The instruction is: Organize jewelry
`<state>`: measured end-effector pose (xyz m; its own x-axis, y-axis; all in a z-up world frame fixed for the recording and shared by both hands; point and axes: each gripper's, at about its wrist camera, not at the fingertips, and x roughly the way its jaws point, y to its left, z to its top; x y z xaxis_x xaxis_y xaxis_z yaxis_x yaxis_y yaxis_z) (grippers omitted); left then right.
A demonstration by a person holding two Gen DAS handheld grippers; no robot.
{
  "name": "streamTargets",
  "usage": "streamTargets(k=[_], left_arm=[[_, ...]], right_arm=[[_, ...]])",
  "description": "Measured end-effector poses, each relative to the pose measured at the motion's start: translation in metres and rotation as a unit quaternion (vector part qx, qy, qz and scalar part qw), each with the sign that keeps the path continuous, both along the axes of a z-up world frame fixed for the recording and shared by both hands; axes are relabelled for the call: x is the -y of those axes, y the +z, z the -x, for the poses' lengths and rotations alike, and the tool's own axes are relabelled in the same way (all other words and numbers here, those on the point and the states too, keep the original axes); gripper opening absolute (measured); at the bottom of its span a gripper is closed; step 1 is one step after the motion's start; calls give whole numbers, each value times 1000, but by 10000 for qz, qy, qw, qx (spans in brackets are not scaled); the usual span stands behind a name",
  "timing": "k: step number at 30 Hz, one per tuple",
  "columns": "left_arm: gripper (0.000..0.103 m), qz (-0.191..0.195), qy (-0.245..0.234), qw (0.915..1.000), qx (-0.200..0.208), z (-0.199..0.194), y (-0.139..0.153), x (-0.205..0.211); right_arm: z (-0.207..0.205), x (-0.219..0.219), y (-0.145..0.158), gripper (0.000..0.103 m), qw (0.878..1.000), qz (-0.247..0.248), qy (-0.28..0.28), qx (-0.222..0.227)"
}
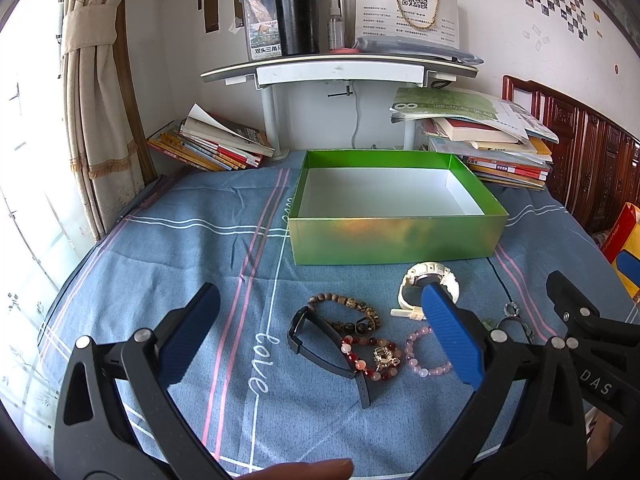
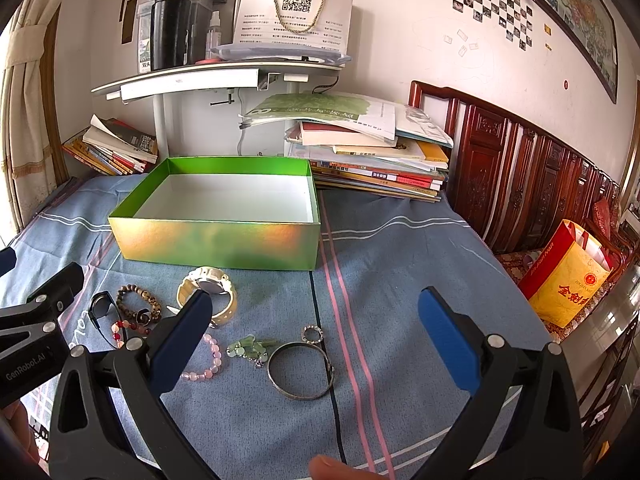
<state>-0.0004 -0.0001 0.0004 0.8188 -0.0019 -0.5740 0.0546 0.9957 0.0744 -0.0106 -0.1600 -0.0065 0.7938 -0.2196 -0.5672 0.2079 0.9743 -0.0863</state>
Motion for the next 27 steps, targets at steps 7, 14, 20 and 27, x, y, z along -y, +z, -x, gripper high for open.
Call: streamTargets(k=[7, 14, 20, 27], left_arm=[[99, 2, 0, 10000, 2, 0, 0, 0], [99, 7, -2, 10000, 2, 0, 0, 0], [99, 8, 3, 10000, 4, 0, 0, 0], [99, 17, -8, 10000, 5, 5, 5, 1]], right_arm=[[0, 1, 1, 100, 10000, -23, 51, -16], [2, 1, 2, 100, 10000, -3, -2, 11], [3, 1, 3, 100, 10000, -5, 0, 20], [3, 1, 5, 100, 10000, -20, 13, 14]])
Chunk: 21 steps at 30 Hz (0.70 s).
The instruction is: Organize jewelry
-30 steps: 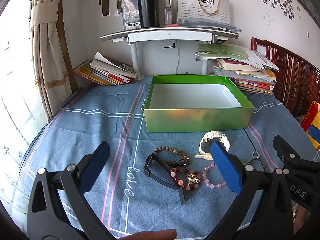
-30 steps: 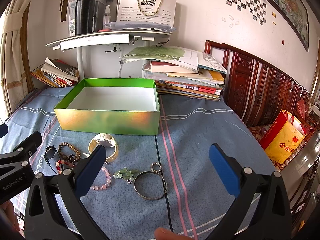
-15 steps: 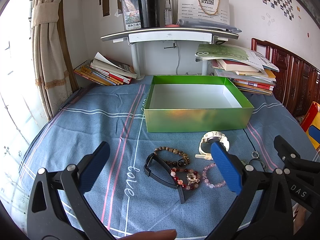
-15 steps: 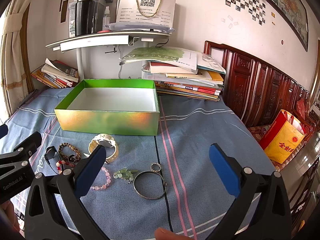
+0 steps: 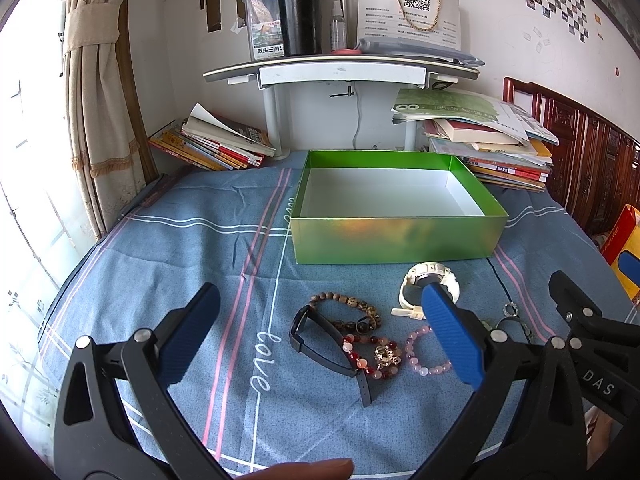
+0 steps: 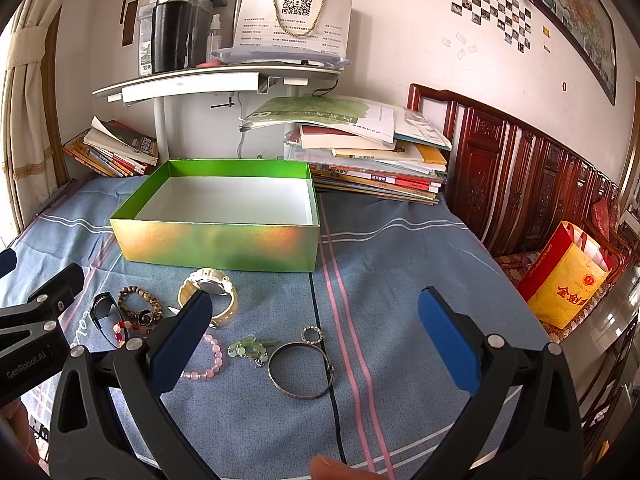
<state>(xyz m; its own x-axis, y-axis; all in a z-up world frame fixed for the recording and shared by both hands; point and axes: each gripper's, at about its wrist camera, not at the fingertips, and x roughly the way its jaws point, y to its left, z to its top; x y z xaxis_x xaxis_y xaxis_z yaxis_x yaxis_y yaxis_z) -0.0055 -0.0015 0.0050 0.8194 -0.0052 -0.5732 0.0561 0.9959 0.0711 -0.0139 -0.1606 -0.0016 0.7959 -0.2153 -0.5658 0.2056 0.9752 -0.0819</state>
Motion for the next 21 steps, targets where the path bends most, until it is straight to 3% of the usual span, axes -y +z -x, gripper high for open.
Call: streamTargets(k=[8, 12, 17, 21], left_arm=[[99, -112, 51, 9996, -234, -9, -9, -4], [99, -260, 373, 9937, -1023, -34, -33, -13], [98, 18, 62, 9813, -1925, -51, -65, -17], [75, 248, 25, 9747, -2219, -60, -78, -20]], right_arm=[[-6, 4, 1, 100, 9998, 144, 25, -108], [-24, 45, -9, 100, 9978, 15, -411, -529], [-43, 73, -39, 100, 9902, -226, -400, -1316], [-61, 70, -56, 76, 9828, -710, 19, -1704]])
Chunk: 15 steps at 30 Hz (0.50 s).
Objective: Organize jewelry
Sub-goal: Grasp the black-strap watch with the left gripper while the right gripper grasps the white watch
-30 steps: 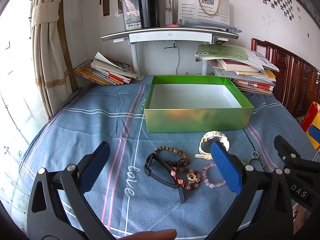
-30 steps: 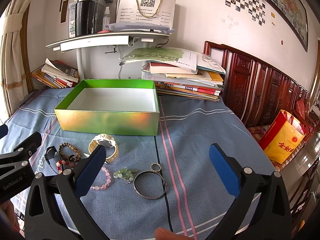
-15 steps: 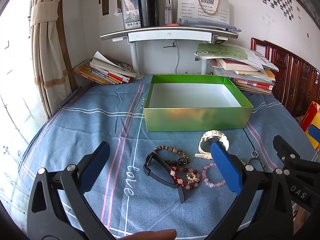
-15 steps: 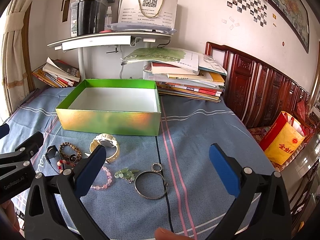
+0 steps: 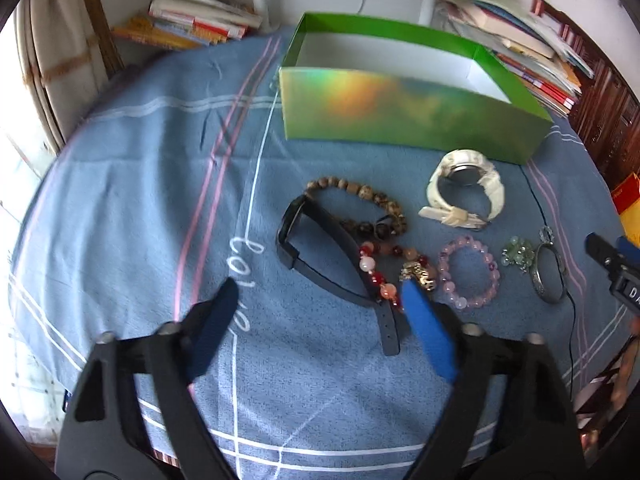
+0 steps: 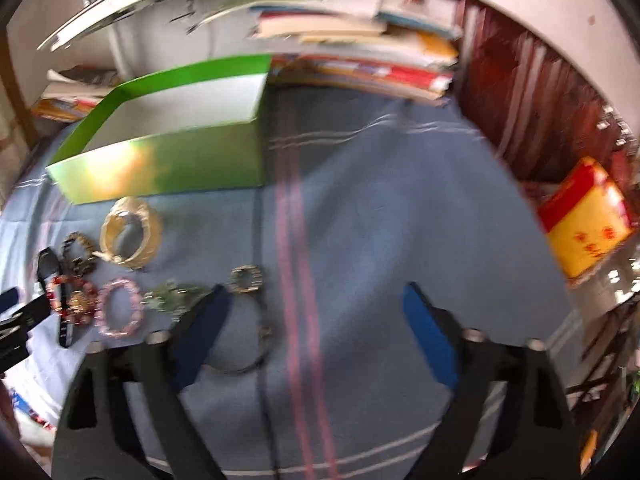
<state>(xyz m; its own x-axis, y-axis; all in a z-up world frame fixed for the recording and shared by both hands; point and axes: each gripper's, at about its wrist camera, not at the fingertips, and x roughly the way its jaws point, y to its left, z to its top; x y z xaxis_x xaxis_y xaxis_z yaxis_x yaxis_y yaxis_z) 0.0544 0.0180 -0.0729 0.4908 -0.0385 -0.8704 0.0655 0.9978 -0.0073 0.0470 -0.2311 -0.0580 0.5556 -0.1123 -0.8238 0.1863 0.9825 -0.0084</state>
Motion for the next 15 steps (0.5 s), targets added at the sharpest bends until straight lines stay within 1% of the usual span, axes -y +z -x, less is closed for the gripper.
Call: streamTargets(k=[2, 4, 7, 10, 11, 12, 13, 14, 15], left_arm=[[72, 182, 56, 9998, -76, -6, -1, -4], [72, 155, 133, 9997, -111, -12, -3, -6], [72, 97, 317, 9994, -99, -19, -2, -13], [70, 159, 394, 9989, -187, -26, -4, -20], [62, 182, 419, 9987, -238, -29, -5, -23], [52, 192, 451, 9984, -292, -30, -7, -26], [49, 211, 488, 9980, -353, -31, -9, -29], [46, 242, 519, 9975, -415, -34, -12, -31], [45, 241, 541, 9971, -471, -36, -14, -31]], right_arm=[[-11, -8, -2, 73, 9998, -62, 208, -18], [-26, -17, -2, 72, 9991, -118, 399, 0], [-47, -30, 0, 70, 9972, -334, 671, 46], [-68, -51, 0, 58, 9947, -265, 992, 56], [-74, -58, -2, 50, 9939, -240, 1080, 6], [-80, -65, -6, 42, 9929, -218, 1167, -68], [-85, -71, -9, 38, 9921, -201, 1232, -136], [-91, -77, -14, 31, 9910, -160, 1314, -218], [-95, -83, -17, 27, 9904, -94, 1356, -267]])
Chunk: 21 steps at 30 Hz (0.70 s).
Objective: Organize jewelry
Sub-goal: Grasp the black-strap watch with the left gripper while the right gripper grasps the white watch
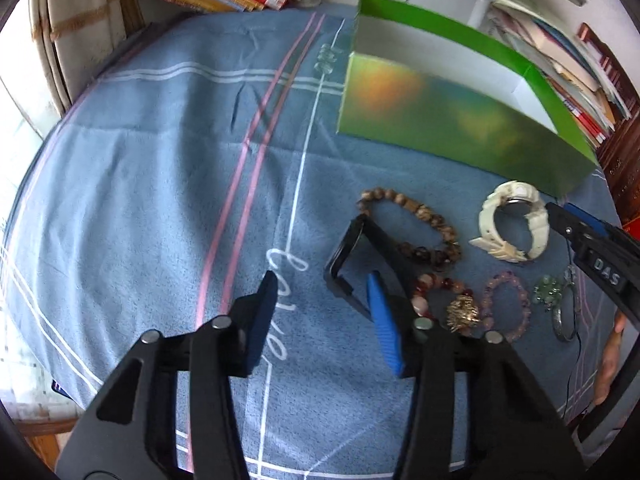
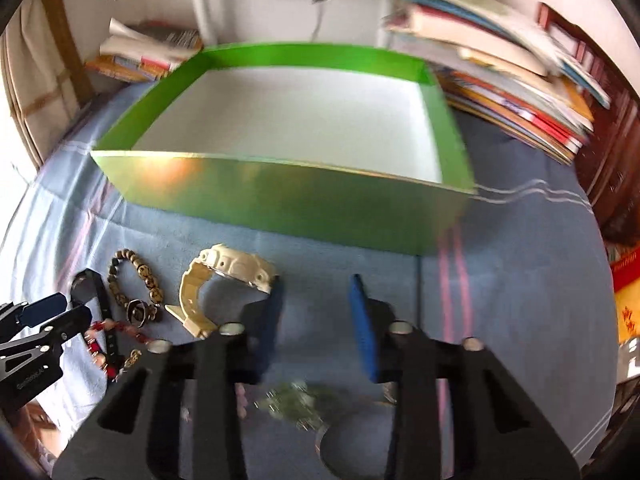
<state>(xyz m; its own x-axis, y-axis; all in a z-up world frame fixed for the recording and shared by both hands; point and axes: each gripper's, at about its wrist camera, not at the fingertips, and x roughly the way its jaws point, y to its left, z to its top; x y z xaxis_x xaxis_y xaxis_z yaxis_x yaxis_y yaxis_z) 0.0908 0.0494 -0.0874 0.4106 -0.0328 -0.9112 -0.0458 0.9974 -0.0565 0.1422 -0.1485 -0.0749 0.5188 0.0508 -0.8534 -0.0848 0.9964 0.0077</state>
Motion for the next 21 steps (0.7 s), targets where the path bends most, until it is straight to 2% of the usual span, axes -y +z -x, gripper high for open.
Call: streamTargets(k=[4, 6, 11, 13, 15, 16, 20, 21], left_arm=[[45, 70, -23, 10000, -62, 0, -4, -2], [52, 76, -10, 9999, -70, 1, -6, -2], [59, 40, -17, 10000, -6, 5, -8, -2], [62, 39, -65, 10000, 24, 6, -9, -1], [67, 28, -104, 9999, 37, 7, -9, 1], [69, 53, -130, 9999, 40, 7, -10, 1], [70, 70, -184, 9998, 58, 7, -9, 2], [70, 73, -189, 9998, 64, 7, -9, 2]], right_arm=[[-6, -6, -4, 26, 9999, 37, 102, -2], [-9, -6, -4, 26, 9999, 53, 92, 7], [-5, -3, 8, 27, 9998, -99, 62, 149], [-2, -6, 15, 34, 9995, -155, 132, 249], [0, -12, 16, 50, 9991, -160, 270, 274], [0, -14, 15, 52, 9990, -123, 316, 275], [0, -28, 1, 52, 9987, 167, 455, 129], [-1, -30, -2, 45, 9987, 185, 472, 93]])
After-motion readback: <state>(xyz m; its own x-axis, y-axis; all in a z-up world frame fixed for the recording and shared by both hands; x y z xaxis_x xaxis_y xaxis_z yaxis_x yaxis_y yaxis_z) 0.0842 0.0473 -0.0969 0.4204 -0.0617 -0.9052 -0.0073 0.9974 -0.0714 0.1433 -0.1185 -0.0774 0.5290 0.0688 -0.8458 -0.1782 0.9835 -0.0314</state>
